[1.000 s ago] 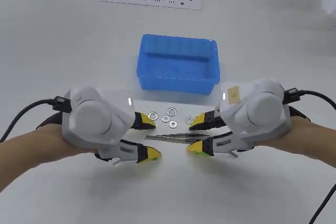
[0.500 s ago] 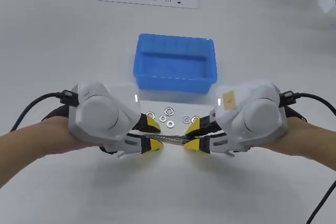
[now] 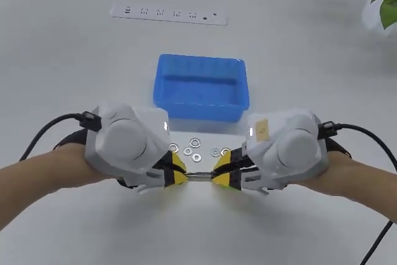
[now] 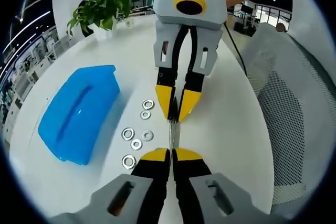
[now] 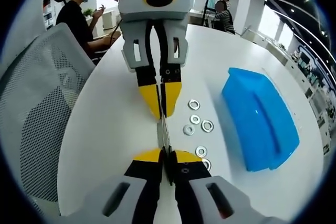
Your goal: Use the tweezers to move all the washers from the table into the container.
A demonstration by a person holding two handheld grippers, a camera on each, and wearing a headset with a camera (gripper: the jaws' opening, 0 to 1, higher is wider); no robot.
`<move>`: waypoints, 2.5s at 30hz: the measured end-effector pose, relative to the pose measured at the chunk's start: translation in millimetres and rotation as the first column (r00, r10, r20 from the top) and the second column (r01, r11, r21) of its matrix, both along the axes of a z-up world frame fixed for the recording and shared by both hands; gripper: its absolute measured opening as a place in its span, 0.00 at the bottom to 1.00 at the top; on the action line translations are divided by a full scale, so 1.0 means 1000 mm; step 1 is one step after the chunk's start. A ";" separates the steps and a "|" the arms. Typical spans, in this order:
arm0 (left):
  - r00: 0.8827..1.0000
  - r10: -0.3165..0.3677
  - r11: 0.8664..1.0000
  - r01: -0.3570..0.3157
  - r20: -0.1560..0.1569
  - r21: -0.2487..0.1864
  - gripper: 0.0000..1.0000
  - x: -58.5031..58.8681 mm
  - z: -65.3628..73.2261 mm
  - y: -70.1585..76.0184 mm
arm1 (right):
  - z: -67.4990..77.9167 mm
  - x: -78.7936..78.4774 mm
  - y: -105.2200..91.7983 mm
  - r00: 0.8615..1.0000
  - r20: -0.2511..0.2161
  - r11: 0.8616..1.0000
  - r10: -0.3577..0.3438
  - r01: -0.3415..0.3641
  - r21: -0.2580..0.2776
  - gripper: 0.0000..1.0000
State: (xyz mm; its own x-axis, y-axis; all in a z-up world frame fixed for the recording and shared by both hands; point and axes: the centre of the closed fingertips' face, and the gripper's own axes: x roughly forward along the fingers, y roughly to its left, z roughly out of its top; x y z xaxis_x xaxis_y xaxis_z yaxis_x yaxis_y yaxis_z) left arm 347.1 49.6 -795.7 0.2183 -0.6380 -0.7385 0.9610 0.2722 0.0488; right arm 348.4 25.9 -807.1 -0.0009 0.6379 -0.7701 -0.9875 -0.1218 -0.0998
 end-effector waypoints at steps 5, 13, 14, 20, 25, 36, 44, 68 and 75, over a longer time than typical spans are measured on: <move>0.999 -0.022 1.000 0.022 0.031 0.007 0.06 -0.005 0.012 0.003 | 0.003 -0.002 0.003 0.999 0.039 1.000 0.014 -0.015 0.007 0.08; 0.999 -0.006 0.998 0.009 0.046 -0.055 0.06 -0.009 0.034 0.003 | 0.011 -0.004 0.005 0.995 0.097 0.999 0.038 -0.041 0.032 0.08; 0.999 -0.002 0.998 0.005 0.047 -0.062 0.06 -0.009 0.037 0.003 | 0.012 -0.004 0.006 0.995 0.092 0.999 0.027 -0.031 0.044 0.08; 0.998 0.005 0.994 0.002 0.063 -0.109 0.06 -0.011 0.048 -0.005 | 0.017 -0.004 0.004 0.996 0.087 0.996 0.006 -0.014 0.089 0.08; 0.996 0.003 0.985 0.012 0.090 -0.173 0.06 -0.009 0.066 -0.022 | 0.023 -0.002 -0.002 0.998 0.051 0.989 -0.035 0.027 0.146 0.09; 0.994 0.004 0.959 0.027 0.108 -0.284 0.06 0.000 0.083 -0.059 | 0.028 0.003 -0.015 0.995 0.054 0.982 -0.081 0.071 0.176 0.09; 0.996 0.010 0.941 0.022 0.092 -0.338 0.06 0.004 0.084 -0.073 | 0.027 0.005 -0.020 0.996 0.059 0.984 -0.069 0.058 0.168 0.11; 0.991 -0.021 0.926 0.070 0.133 -0.372 0.10 0.004 0.092 -0.074 | 0.026 0.003 -0.020 0.998 -0.006 0.978 -0.056 0.056 0.201 0.07; 0.989 -0.033 0.931 0.082 0.141 -0.356 0.10 0.003 0.091 -0.070 | 0.026 0.004 -0.020 0.998 -0.014 0.978 -0.057 0.058 0.202 0.07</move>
